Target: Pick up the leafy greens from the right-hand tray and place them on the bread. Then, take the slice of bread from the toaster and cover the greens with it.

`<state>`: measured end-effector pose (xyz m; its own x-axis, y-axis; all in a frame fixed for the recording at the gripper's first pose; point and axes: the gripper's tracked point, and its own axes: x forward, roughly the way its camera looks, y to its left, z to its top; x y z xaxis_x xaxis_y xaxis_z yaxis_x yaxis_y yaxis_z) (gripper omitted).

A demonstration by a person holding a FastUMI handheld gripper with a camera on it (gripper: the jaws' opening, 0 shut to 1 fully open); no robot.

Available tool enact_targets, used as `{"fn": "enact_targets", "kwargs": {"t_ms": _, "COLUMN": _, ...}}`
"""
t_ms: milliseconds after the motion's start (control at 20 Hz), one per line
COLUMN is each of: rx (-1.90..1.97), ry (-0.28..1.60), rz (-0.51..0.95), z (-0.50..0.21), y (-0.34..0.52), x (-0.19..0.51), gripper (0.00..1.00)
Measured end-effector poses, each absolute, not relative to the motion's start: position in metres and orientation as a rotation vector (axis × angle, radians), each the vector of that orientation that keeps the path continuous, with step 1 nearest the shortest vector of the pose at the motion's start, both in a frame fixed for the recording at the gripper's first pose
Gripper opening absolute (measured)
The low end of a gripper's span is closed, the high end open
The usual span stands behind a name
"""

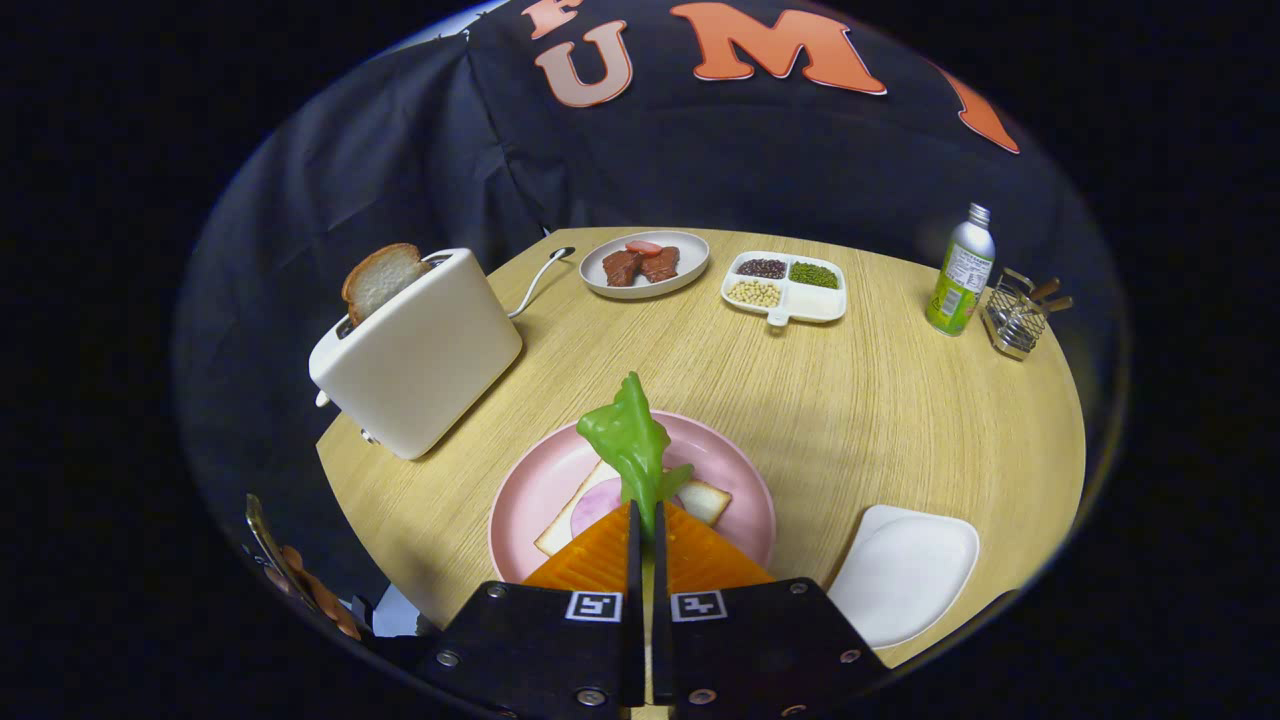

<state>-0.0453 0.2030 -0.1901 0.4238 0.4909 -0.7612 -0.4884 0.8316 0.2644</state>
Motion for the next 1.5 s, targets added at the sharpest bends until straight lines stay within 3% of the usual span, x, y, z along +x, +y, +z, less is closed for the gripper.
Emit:
{"fn": "enact_targets", "kwargs": {"t_ms": 200, "rx": -0.033, "ry": 1.009, "rz": 0.631, "z": -0.204, "y": 0.219, "x": -0.056, "gripper": 0.04}}
{"fn": "enact_targets", "kwargs": {"t_ms": 500, "rx": -0.101, "ry": 1.012, "rz": 0.651, "z": -0.206, "y": 0.232, "x": -0.063, "gripper": 0.16}}
{"fn": "enact_targets", "kwargs": {"t_ms": 800, "rx": -0.088, "ry": 0.966, "rz": 0.62, "z": -0.186, "y": 0.231, "x": -0.057, "gripper": 0.36}}
{"fn": "enact_targets", "kwargs": {"t_ms": 950, "rx": -0.085, "ry": 0.939, "rz": 0.619, "z": -0.171, "y": 0.235, "x": -0.056, "gripper": 0.5}}
{"fn": "enact_targets", "kwargs": {"t_ms": 1500, "rx": -0.02, "ry": 0.852, "rz": 0.717, "z": -0.101, "y": 0.298, "x": -0.052, "gripper": 0.83}}
